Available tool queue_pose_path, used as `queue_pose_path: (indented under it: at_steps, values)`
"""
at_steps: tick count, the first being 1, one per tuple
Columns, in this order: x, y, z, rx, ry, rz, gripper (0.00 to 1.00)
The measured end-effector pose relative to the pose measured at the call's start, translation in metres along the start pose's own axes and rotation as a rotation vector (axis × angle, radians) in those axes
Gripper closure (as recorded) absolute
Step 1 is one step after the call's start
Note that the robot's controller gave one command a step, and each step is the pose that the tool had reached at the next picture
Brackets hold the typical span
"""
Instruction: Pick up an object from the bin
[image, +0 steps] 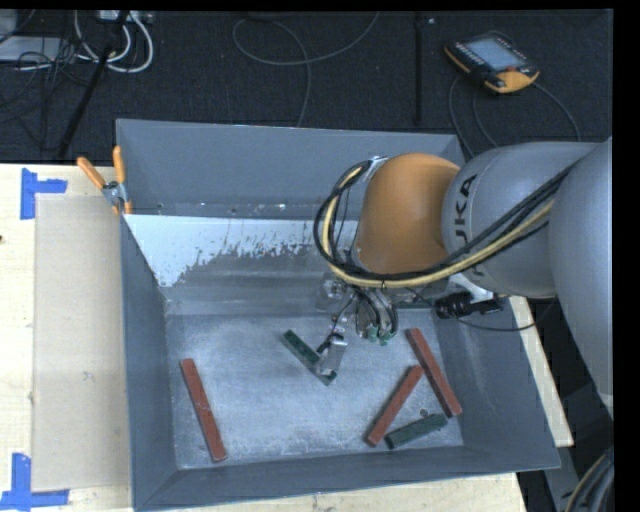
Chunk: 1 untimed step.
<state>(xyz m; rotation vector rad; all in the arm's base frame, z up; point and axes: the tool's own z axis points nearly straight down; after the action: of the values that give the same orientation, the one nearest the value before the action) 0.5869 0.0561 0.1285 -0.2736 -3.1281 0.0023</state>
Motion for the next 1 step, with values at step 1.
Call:
queue_pose_path:
  at_steps: [1]
  values:
    - [0.0017, 0.0052, -0.0027, -0.001, 0.000, -0.023, 0.00]
